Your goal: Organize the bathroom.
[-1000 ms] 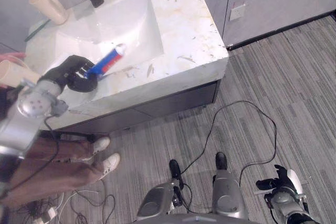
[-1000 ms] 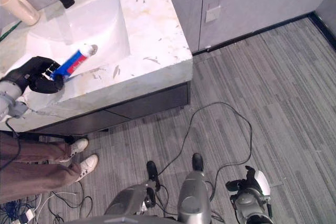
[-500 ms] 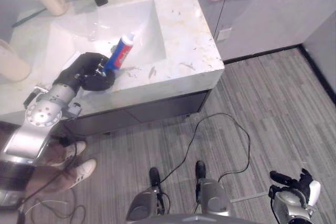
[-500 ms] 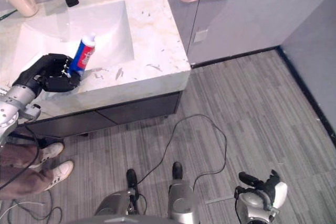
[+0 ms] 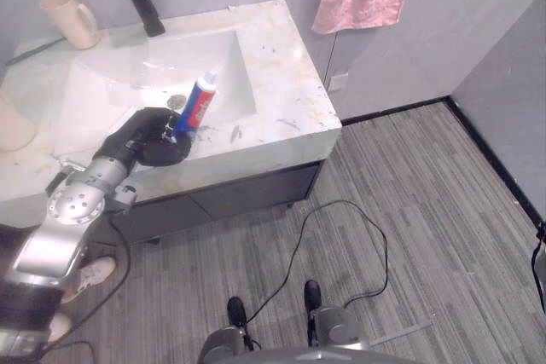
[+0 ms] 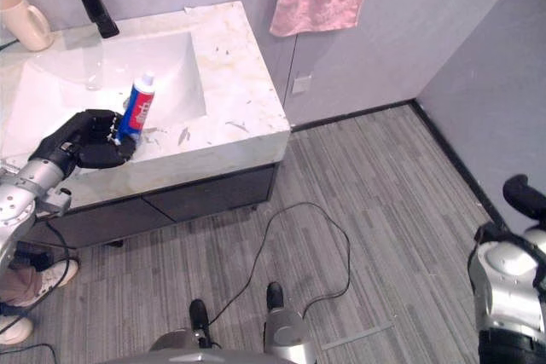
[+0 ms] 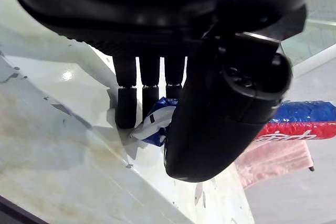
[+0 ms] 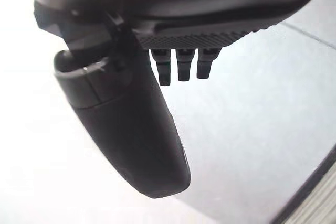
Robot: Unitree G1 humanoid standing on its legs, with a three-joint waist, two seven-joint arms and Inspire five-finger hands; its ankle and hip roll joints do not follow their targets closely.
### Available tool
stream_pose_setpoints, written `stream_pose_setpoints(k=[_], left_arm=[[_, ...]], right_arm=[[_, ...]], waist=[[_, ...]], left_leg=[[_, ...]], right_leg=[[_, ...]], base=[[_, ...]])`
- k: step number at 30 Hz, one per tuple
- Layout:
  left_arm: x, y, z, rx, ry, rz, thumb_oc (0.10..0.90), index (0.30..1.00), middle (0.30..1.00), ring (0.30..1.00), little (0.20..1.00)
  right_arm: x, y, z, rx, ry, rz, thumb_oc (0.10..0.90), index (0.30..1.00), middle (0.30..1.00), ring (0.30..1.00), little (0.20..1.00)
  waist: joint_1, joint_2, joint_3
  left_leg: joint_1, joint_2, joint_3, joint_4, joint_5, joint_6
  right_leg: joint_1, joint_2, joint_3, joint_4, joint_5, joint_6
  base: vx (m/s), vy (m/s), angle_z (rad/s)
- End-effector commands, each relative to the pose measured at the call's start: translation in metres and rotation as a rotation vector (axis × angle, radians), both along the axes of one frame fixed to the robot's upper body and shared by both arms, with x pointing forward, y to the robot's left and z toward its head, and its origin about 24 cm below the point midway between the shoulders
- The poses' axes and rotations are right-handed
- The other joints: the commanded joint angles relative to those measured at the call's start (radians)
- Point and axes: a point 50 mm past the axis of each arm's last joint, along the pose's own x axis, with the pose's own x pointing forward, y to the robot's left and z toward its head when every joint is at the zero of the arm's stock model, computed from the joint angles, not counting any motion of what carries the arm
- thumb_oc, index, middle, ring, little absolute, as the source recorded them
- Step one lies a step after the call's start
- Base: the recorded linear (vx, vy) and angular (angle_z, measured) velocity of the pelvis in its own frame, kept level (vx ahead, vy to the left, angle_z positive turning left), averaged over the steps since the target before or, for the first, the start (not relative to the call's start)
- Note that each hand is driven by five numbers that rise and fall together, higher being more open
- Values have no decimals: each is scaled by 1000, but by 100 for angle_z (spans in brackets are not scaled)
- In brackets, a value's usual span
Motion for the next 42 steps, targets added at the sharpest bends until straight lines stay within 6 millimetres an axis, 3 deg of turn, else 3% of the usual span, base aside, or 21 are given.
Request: stream_pose_setpoints(k=[1,4,9,20,29,34,36,37,42], left_arm=[[7,-13,67,-69,-370,-67,400,300,300,300,300],[12,-21,78,-85,-425,-93,400,300,300,300,300],[16,-28,89,-109,-491,-100,400,300,300,300,300],[22,-44,104,-140,-577,-133,400,300,300,300,300],[35,-64,97,-157,-516,-193,400,300,300,300,300],[43,-73,90,-180,-474,-235,400,300,300,300,300],[44,-74,88,-183,-467,-239,400,300,300,300,300],[46,-78,84,-193,-457,-247,400,300,300,300,300],[49,-84,80,-205,-438,-258,400,300,300,300,300]], right_arm=[[16,8,57,-265,-30,93,800,900,900,900,900],[37,28,73,-307,-49,248,800,900,900,900,900],[55,49,89,-364,-59,380,800,900,900,900,900],[80,80,114,-401,-96,583,800,900,900,900,900],[109,121,165,-94,-362,938,800,900,900,900,900],[121,154,194,98,-486,1177,800,900,900,900,900],[122,160,196,144,-495,1224,800,900,900,900,900],[125,175,196,240,-497,1335,800,900,900,900,900],[129,209,183,424,-468,1506,800,900,900,900,900]], waist=[[-9,14,-88],[-4,15,-104],[-2,10,-120],[7,-6,-148],[44,-29,-172],[66,-42,-195],[69,-45,-199],[73,-50,-209],[80,-58,-225]], left_leg=[[0,17,12,63,-68,7],[22,18,18,41,-65,7],[37,23,25,30,-66,4],[64,37,29,16,-66,0],[80,41,11,-3,-61,-7],[86,45,-2,-17,-55,-13],[87,46,-3,-20,-54,-14],[82,46,-6,-25,-45,-13],[85,44,-12,-30,-41,-11]], right_leg=[[15,50,68,40,-114,37],[33,52,68,26,-115,38],[45,53,67,21,-119,39],[71,60,63,10,-121,43],[95,55,37,-12,-115,47],[110,53,18,-31,-108,49],[112,53,15,-34,-107,49],[109,54,14,-40,-97,47],[116,55,15,-48,-94,46]], base=[[0,0,0],[53,7,-1],[49,3,-7],[34,-6,-3],[13,2,3],[27,10,6],[11,9,7],[-2,10,9],[19,7,6]])
